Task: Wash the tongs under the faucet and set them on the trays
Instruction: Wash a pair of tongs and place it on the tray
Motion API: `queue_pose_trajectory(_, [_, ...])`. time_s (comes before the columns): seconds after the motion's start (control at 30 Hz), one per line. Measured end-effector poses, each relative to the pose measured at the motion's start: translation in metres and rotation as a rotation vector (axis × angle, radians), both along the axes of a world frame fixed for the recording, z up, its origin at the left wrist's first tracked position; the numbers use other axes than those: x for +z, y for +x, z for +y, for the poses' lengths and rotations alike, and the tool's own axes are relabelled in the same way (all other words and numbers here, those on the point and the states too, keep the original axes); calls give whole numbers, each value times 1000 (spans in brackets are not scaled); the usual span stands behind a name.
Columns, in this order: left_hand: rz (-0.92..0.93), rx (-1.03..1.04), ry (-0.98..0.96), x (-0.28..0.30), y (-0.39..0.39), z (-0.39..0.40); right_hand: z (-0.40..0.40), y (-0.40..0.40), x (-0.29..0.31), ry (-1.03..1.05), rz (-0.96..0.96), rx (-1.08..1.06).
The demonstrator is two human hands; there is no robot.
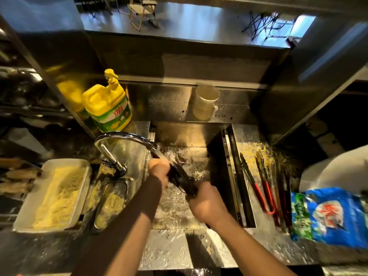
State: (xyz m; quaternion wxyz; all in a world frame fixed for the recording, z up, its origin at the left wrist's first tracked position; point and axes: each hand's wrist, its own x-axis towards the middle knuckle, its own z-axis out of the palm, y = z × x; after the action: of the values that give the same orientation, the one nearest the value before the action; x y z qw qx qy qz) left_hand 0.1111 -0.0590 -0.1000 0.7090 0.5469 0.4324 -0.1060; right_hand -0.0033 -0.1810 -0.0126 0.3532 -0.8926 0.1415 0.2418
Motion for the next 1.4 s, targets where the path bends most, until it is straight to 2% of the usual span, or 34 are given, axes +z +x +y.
queue_pose_trajectory(0.07, [38,116,111,-1,15,21,-12,-9,-2,66,58,-43])
queue_pose_trajectory(0.17, [166,147,219,-11,11,39,-42,-14,-2,277,126,-305])
queue_pose_trajectory(0.27, [190,6,132,-24,-11,32,-52,-11,4,508,189,-482])
queue_pose_trajectory(0.37, [120,-100,-26,-22,-28,19,-55,-7,12,677,258,-536])
queue_pose_trajectory(0.43, [102,-192,-41,-13,-35,8,-62,-7,21,758,254,-559])
queue_pose_trajectory(0.47, [93,-234,-33,-7,-37,3,-64,-7,26,737,223,-546])
queue_pose_trajectory(0.5, [85,-276,-25,-3,-40,-2,-67,-8,30,618,154,-495])
queue_pose_trajectory(0.6, [57,-378,-42,17,-53,-28,-89,-19,34,-101,-123,-192])
queue_pose_trajectory(0.63, [46,-385,-36,25,-58,-40,-97,-26,36,-283,-174,-137])
queue_pose_trajectory(0.67, [24,-392,-32,32,-62,-53,-106,-32,39,-356,-206,-126])
queue_pose_trajectory(0.77, [-47,-444,-95,58,-80,-104,-142,-59,48,-361,-244,-185])
queue_pose_trajectory(1.03, [-241,-627,-118,114,-144,-234,-233,-150,78,-407,-411,-381])
queue_pose_trajectory(1.4, [-290,-990,-266,164,-270,-385,-354,-289,139,-358,-598,-588])
